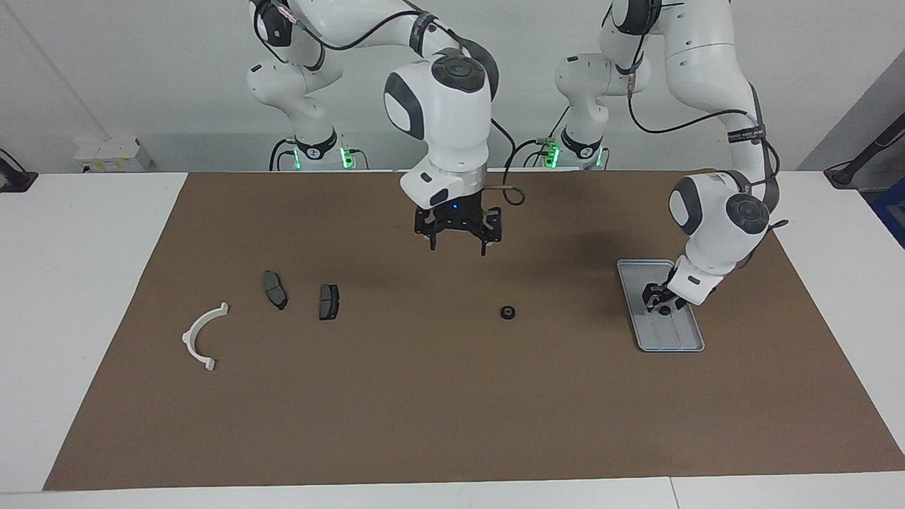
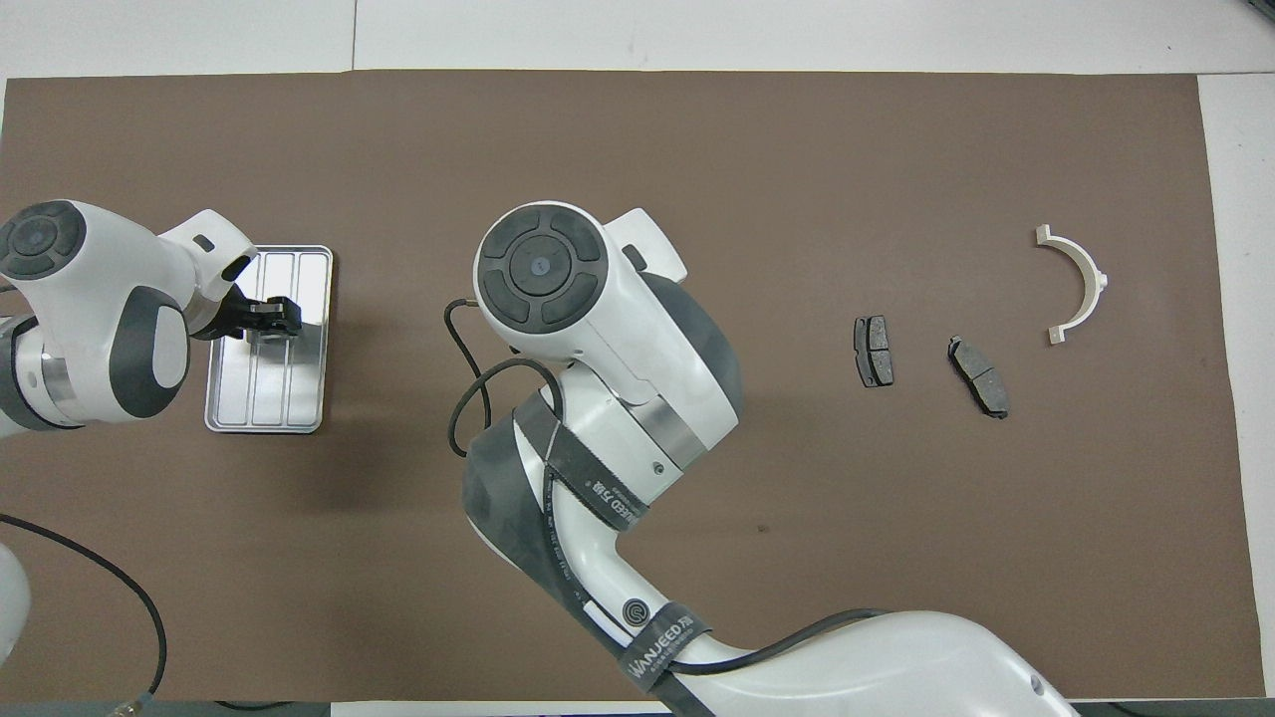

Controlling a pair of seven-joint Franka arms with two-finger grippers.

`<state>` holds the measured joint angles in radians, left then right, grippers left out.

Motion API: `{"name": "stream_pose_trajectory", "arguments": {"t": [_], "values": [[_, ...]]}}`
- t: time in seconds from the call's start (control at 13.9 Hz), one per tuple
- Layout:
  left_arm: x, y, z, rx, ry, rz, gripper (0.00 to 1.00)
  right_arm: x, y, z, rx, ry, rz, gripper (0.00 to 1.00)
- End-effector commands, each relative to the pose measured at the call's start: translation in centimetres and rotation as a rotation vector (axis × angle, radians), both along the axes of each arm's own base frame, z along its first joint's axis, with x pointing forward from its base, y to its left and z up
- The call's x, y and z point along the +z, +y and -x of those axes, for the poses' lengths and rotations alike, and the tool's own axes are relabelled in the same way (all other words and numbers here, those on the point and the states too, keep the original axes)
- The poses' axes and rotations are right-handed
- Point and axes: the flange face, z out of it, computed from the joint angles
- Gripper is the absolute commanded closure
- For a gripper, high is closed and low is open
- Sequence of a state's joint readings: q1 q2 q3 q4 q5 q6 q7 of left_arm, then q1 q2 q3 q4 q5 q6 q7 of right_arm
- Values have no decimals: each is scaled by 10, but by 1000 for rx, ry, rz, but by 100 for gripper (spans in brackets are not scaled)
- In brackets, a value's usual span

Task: Place bearing gear from tray to pile

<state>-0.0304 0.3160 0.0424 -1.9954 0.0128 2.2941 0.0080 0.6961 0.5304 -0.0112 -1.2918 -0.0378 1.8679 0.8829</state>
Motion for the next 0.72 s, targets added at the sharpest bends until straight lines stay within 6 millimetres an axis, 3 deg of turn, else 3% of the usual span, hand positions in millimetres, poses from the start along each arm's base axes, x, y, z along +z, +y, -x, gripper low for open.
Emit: {"name": "stream_pose_trajectory", "arguments": {"t": [0.0,0.29,0.57,0.65], "values": [[6,2,8,-6,-34,-6,31,-32,12,-7,-3,-12,13,0],[3,4,6,-8,-51,-6,31,-41,12,-11,129,-13,12,0],[0,4,6,-11,-55,-6,33,-68,17,-21,162,-34,-6,0],[-1,5,8,-10,-52,-6,37,-76,19,-25,163,-47,-13,0]]}}
